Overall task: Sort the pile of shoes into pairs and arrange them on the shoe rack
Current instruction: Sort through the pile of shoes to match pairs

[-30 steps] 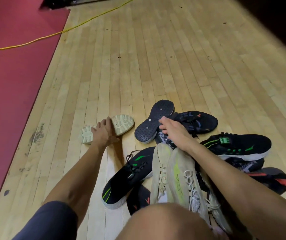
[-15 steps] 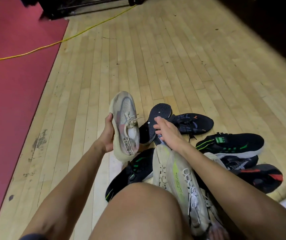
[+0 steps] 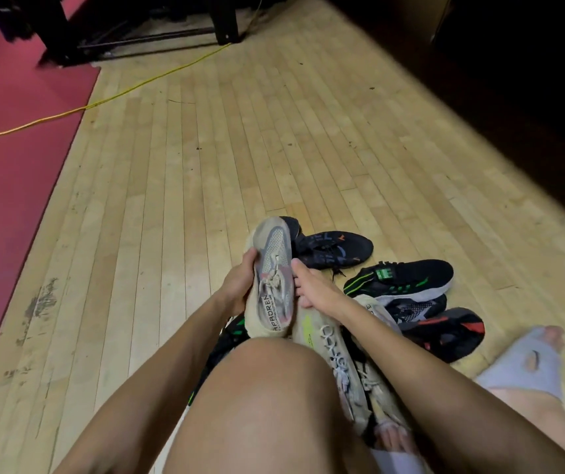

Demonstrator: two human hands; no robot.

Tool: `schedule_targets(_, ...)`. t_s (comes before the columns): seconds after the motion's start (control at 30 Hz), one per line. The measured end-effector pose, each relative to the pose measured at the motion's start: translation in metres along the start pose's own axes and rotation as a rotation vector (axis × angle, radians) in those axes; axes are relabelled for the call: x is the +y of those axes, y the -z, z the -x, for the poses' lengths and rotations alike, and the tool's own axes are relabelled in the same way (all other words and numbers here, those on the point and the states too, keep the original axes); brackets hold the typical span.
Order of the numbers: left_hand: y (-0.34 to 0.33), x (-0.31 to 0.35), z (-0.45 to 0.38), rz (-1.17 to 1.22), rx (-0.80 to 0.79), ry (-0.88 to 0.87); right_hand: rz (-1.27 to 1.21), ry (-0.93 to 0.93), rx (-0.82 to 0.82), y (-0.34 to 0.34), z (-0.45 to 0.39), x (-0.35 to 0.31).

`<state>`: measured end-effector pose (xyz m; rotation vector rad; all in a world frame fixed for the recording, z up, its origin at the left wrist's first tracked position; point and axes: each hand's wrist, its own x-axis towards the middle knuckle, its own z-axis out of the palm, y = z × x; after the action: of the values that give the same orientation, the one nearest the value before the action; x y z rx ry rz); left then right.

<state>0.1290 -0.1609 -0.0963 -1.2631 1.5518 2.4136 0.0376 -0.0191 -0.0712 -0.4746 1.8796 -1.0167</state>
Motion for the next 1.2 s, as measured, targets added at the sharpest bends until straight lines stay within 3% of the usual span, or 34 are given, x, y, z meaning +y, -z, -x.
schedule_targets(0.1, -0.002, -0.015, 0.000, -0.038, 0.007, 0.032, -0.138, -0.005, 0.040, 0.017, 0.001, 0.010)
schedule_targets(0.4, -0.034, 0.008, 0.002, -0.053, -0.058, 0.014, -0.208, 0.056, 0.128, 0.040, 0.024, 0.006)
schedule_targets(0.57, -0.055, 0.027, 0.017, 0.141, -0.162, -0.038, -0.126, 0.052, 0.105, 0.044, 0.048, -0.001)
schedule_targets(0.67, -0.085, 0.034, 0.027, 0.165, -0.243, -0.049, -0.024, 0.064, 0.192, 0.053, 0.068, -0.004)
schedule_targets(0.87, -0.156, 0.034, 0.055, -0.052, -0.313, -0.043, 0.049, -0.005, 0.342, 0.103, 0.106, 0.023)
schedule_targets(1.07, -0.203, 0.025, 0.079, -0.218, -0.394, -0.035, -0.091, -0.038, 0.536, 0.143, 0.146, 0.055)
schedule_targets(1.2, -0.211, 0.015, 0.076, -0.356, -0.314, -0.089, -0.042, -0.062, 0.563, 0.163, 0.155, 0.078)
